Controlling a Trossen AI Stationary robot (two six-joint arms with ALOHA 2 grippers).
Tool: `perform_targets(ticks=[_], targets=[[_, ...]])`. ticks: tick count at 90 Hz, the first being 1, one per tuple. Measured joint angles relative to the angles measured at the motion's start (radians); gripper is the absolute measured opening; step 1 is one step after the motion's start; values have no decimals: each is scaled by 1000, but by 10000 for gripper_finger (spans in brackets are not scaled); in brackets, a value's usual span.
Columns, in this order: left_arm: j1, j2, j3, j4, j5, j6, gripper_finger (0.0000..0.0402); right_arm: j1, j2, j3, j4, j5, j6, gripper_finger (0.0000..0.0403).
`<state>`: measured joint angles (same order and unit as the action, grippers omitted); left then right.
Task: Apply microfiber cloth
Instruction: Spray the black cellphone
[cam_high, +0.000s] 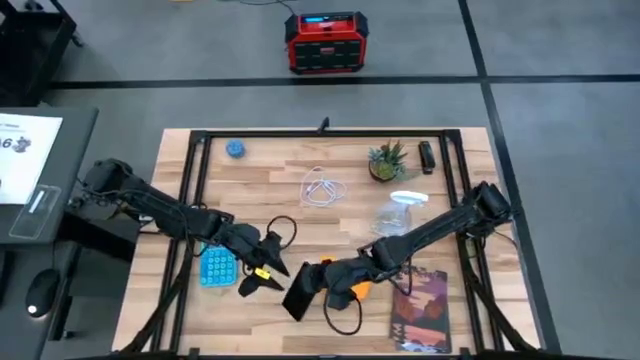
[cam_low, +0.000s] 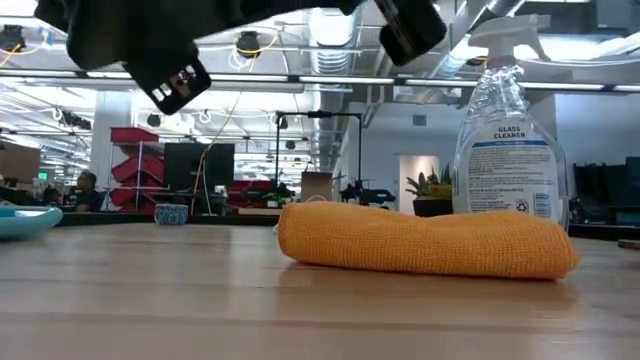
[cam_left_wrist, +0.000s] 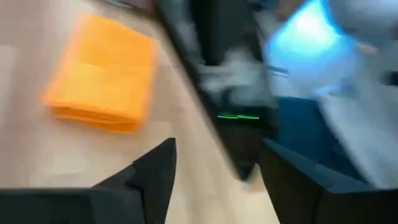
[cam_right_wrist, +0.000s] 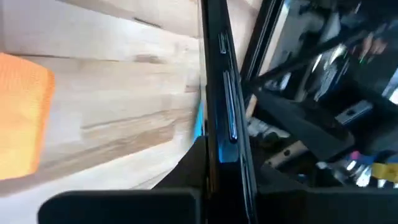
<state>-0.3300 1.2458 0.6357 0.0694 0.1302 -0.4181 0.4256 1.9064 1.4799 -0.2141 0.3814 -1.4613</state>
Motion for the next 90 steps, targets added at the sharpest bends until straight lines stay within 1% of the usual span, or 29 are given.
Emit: perform_targets(ticks=[6,11,17,23,29,34,39,48,56,63,68,84,90], targets=[[1,-22,0,-27,-97,21,203,12,-2,0,-2,89,134,15],[-2,-45,0,-41,-179,45,201,22,-15,0,-45,164,245,15],[-18,-63,0,-25,-284,84,200,27,-33,11,-141,203,381,15],[-43,-68,0,-3,-400,138,199,25,-39,61,-305,191,561,15],[-69,-68,0,32,-473,194,199,17,-39,123,-476,152,773,15],[-88,-68,0,64,-504,232,199,2,-38,167,-597,94,948,15],[-101,-59,0,109,-517,263,199,-17,-38,199,-676,34,1101,15],[-112,-29,0,192,-523,307,198,-54,-37,230,-787,-38,1303,15],[-113,19,13,264,-524,346,198,-80,-37,234,-830,-93,1394,15],[-108,71,41,260,-527,362,198,-101,-36,234,-857,-134,1443,16],[-101,112,67,253,-530,366,198,-113,-35,234,-863,-145,1469,16],[-65,227,167,251,-537,369,200,-135,-35,234,-868,-165,1492,16],[-50,266,203,214,-539,369,200,-137,-25,234,-867,-178,1496,16]])
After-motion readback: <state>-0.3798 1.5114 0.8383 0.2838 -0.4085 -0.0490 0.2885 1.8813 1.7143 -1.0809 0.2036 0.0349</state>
